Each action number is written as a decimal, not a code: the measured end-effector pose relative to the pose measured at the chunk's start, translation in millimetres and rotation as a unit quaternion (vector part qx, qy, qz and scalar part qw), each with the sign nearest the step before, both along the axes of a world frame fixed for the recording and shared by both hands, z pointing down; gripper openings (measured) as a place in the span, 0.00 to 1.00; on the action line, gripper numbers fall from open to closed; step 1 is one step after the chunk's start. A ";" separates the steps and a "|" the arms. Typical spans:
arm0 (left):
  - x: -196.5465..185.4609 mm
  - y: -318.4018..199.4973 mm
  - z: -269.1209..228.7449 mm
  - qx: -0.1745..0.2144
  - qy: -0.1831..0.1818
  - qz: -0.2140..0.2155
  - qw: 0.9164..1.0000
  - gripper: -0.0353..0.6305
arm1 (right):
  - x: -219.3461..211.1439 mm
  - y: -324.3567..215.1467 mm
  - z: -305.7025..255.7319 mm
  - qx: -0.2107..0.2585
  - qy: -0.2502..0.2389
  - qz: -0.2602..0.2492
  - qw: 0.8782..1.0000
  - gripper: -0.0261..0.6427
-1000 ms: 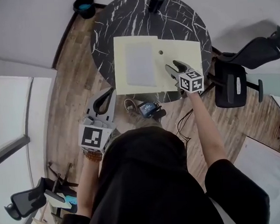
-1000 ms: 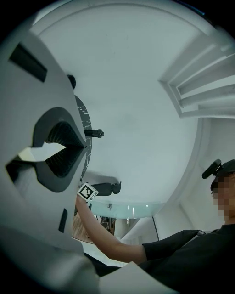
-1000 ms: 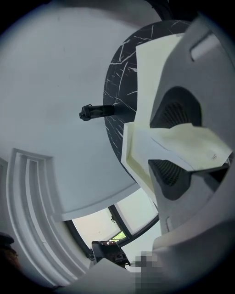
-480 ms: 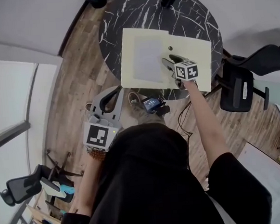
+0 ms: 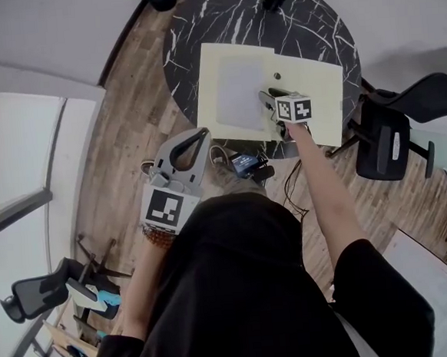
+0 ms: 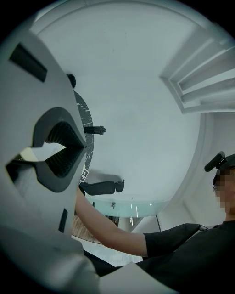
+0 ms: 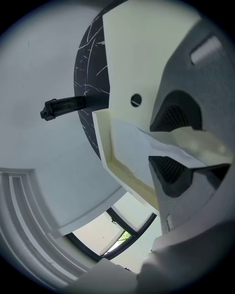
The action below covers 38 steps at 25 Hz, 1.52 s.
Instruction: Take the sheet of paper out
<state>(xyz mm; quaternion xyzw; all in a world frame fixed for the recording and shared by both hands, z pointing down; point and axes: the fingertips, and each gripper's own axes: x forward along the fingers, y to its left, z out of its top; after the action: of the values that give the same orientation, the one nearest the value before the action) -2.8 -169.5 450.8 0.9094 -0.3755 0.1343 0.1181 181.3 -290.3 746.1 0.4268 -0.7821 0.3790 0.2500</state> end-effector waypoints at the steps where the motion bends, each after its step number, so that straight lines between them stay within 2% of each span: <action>1: 3.3 -2.0 -0.3 0.001 0.000 0.004 1.000 0.04 | -0.1 -0.3 1.8 -0.004 -0.003 0.006 1.000 0.28; 6: 26.7 -15.8 -5.2 0.062 -0.015 0.058 0.996 0.04 | -3.8 -0.5 10.4 -0.022 -0.020 0.024 0.999 0.28; 11: 42.0 -28.3 -13.4 0.069 -0.008 0.065 0.995 0.04 | -10.5 -4.3 13.6 -0.031 -0.022 0.034 0.999 0.28; 17: 52.0 -31.2 -9.6 0.057 0.007 0.059 0.997 0.04 | -12.8 -9.7 18.6 -0.035 -0.021 0.044 0.998 0.28; 29: 51.2 -22.2 -4.5 0.044 0.006 0.058 0.997 0.04 | -9.1 -13.5 23.4 -0.039 -0.026 0.079 0.996 0.24; 34: 47.4 -24.4 -2.6 0.043 0.001 0.055 0.998 0.04 | -8.0 -13.1 28.2 -0.038 0.024 0.063 0.997 0.21; 38: 43.6 -23.6 -4.3 0.044 -0.001 0.051 0.998 0.04 | -0.9 -13.8 31.0 -0.047 0.052 0.079 0.994 0.12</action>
<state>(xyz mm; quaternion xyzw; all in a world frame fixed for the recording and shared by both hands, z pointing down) 40.7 -193.1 446.5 0.9316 -0.3343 0.1242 0.0701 180.4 -304.1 777.0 0.4940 -0.7132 0.4115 0.2791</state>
